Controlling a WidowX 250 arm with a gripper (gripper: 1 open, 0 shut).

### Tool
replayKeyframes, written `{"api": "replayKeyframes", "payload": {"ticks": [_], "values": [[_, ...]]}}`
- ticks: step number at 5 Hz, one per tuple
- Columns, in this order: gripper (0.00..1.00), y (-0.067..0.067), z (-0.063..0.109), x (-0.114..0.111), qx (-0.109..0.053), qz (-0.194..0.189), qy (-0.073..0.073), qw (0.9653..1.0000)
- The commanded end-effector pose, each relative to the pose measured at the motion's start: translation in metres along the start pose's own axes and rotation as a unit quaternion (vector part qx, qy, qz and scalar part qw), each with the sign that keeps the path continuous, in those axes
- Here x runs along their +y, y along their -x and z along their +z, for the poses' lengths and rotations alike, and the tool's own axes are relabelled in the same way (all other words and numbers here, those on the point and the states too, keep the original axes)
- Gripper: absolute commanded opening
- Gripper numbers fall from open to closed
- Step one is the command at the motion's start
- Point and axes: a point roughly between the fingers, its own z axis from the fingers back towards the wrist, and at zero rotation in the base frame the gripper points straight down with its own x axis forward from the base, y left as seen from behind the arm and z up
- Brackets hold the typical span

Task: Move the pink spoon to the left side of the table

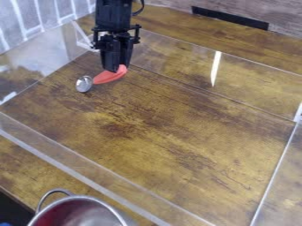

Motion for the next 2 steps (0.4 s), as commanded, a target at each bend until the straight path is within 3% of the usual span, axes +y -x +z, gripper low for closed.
{"api": "replayKeyframes", "payload": {"ticks": [1, 2], "values": [[0.00, -0.0081, 0.0472, 0.0051, -0.019, -0.024, 0.052, 0.9982], [0.00, -0.0062, 0.0515, 0.0053, -0.023, -0.058, 0.046, 0.9970]]}}
